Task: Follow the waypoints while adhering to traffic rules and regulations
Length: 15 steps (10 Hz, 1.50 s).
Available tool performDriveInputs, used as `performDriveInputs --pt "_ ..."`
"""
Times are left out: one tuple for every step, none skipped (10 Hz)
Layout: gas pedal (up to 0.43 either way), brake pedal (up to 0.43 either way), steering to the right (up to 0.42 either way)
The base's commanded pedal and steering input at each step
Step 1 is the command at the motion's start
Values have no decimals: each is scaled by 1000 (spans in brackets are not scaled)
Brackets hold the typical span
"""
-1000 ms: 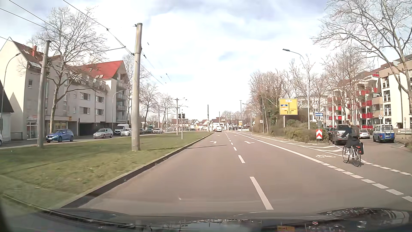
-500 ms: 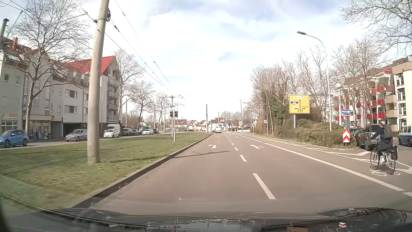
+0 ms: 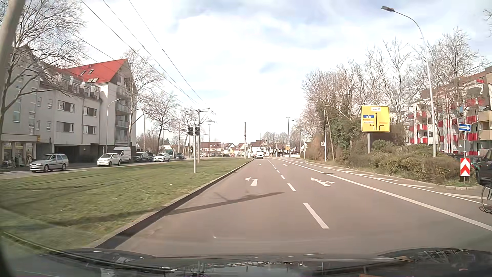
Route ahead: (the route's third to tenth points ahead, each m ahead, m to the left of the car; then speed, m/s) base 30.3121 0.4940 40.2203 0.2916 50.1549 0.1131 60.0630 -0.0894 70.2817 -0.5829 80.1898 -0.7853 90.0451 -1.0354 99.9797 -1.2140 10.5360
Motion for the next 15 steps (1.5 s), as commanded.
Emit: performDriveInputs --pt "0 0 4" --pt "0 0 4" --pt "0 0 4" --pt "0 0 4" --pt "0 0 4" --pt "0 0 4" --pt "0 0 4" --pt "0 0 4" --pt "0 0 4" --pt "0 0 4" --pt "0 0 4" --pt "0 0 4" --pt "0 0 4" --pt "0 0 4" --pt "0 0 4"
